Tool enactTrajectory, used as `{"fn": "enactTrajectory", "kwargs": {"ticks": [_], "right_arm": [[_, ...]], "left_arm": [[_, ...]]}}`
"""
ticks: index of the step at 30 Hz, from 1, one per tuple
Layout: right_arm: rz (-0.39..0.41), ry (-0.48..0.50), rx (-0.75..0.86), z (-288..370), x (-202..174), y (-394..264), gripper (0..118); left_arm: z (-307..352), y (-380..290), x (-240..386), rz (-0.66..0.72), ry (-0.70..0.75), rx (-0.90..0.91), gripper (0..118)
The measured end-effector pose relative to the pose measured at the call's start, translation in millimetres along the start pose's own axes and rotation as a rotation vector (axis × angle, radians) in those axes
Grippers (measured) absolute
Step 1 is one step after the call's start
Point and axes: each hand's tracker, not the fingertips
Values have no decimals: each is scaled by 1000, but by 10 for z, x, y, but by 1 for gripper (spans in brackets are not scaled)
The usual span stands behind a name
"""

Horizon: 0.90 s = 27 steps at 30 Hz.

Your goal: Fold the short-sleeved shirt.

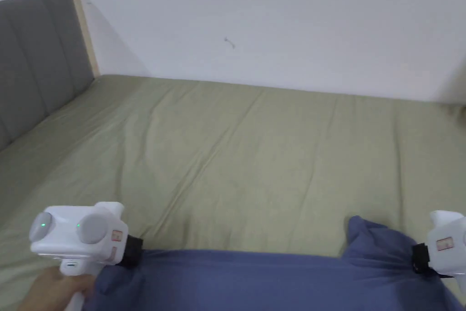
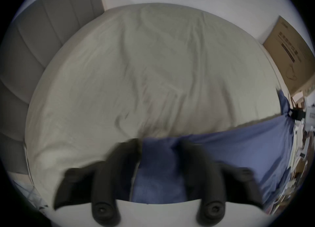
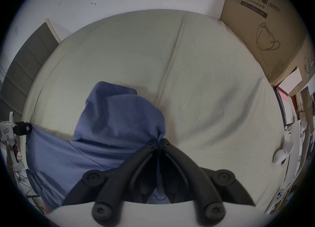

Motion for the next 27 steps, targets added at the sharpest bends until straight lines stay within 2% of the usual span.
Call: {"fn": "enactTrajectory", "kwargs": {"ticks": [2,3,4,11,15,19,22,27], "right_arm": [[-16,13,14,94,21,11,0],[-43,51,20,158,38,17,0],[-47,49,30,238,37,-6,0],[50,17,123,1038,-47,-190,0],[50,19,164,1566,13,-472,0],[45,43,189,2035,97,-1066,0],[53,43,174,2187,132,-1618,0],[-21,46,79,2069,225,-2620,0]], "left_arm": [[66,36,0,14,-72,-16,1],[128,35,-13,19,-38,-11,1],[192,31,-4,20,-40,1,1],[1032,-151,4,2,-95,116,1],[1592,-480,-7,-31,-107,152,1],[1998,-1016,-33,-63,-118,179,1],[2072,-1453,-17,-79,-106,166,1],[1845,-2167,-51,-83,-93,92,1]]}}
